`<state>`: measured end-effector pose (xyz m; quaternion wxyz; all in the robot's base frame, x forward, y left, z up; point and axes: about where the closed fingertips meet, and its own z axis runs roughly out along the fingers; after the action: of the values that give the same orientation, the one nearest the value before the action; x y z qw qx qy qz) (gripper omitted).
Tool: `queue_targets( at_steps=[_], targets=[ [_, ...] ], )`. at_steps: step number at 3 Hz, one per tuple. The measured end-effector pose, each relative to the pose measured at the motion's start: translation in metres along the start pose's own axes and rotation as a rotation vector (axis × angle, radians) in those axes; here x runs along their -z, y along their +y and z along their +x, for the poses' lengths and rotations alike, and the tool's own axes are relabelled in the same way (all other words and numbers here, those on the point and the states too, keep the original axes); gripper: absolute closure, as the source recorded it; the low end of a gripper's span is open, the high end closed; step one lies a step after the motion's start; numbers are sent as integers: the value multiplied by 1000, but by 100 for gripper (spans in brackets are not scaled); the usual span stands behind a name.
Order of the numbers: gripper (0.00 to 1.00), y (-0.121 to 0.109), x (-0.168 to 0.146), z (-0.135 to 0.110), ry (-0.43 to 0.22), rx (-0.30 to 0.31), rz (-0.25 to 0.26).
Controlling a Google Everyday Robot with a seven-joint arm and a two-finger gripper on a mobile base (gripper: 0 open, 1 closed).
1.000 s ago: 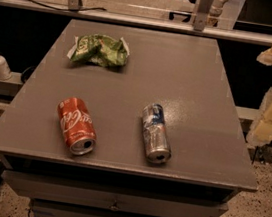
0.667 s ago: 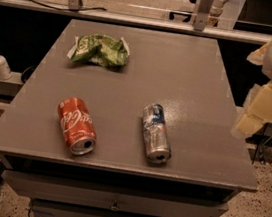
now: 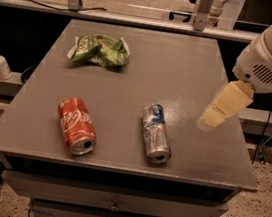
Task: Place redbull can upright
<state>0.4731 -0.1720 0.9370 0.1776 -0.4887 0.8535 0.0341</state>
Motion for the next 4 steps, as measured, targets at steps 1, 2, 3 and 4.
queue_targets(
  at_steps=[1, 2, 3, 4],
  targets=[
    [0, 15, 4, -10, -20, -148, -32],
    [0, 38, 8, -21, -28, -283, -34],
    [0, 39, 10, -21, -28, -365, -31],
    [0, 39, 10, -21, -28, -366, -31]
  ],
)
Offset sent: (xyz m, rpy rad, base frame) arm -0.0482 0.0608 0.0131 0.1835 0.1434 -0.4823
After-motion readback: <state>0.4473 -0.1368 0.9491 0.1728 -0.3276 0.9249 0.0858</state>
